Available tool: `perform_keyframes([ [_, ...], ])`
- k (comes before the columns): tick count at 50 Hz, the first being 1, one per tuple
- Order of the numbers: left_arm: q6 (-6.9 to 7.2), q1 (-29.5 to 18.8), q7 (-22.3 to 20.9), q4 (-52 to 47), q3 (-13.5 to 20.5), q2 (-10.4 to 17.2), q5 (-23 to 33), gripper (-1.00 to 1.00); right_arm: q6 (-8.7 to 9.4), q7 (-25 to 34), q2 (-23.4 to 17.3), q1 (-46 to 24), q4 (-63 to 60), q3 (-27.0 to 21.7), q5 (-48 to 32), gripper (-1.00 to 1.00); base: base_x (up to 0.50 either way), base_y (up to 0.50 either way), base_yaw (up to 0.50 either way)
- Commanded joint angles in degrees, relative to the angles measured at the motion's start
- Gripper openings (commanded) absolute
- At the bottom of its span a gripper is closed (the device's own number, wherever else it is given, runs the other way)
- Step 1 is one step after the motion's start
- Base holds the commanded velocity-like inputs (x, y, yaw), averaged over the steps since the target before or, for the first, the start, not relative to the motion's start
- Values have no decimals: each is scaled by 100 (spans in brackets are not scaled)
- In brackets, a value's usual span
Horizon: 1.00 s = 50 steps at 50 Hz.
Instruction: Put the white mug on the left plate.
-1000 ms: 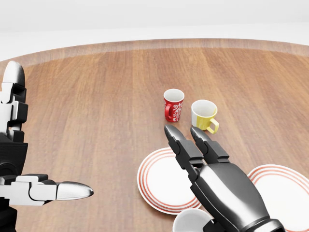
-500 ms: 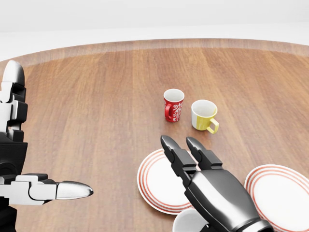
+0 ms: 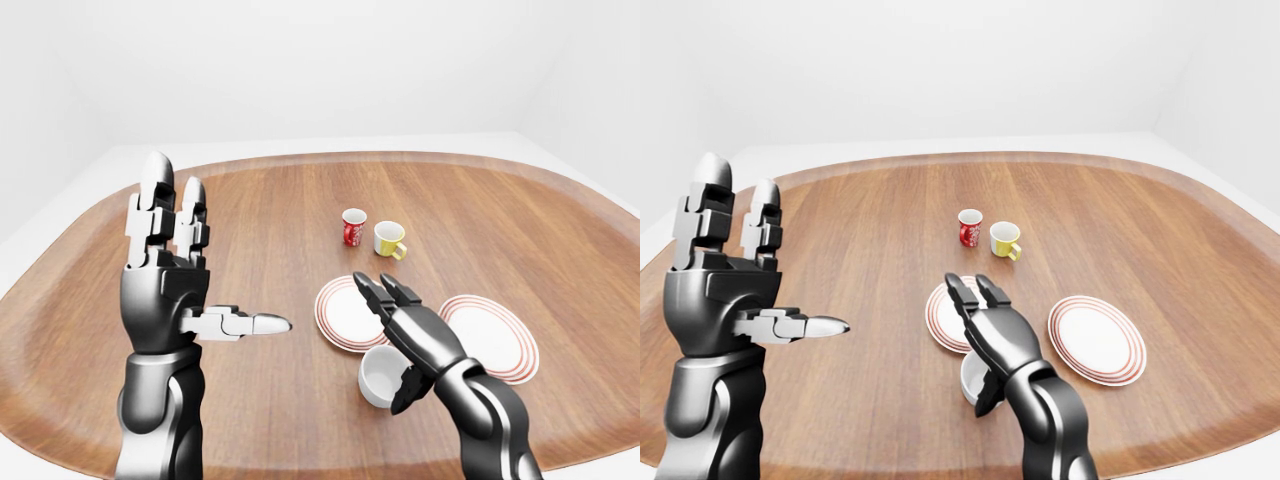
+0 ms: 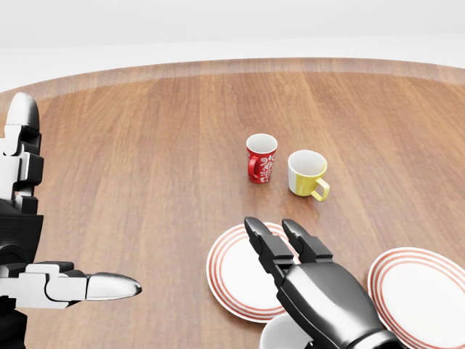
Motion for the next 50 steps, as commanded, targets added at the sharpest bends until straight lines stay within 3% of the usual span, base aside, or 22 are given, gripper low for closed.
perform_keyframes([
  [1,0,11,-7,10,-17,-2,13,100,0,0,2,-38,189,-13,-94,100,0,0,0],
  [50,0,15,-12,4,-15,-5,23,100,0,-163,3,-406,1427,-143,3,100,0,0,0],
])
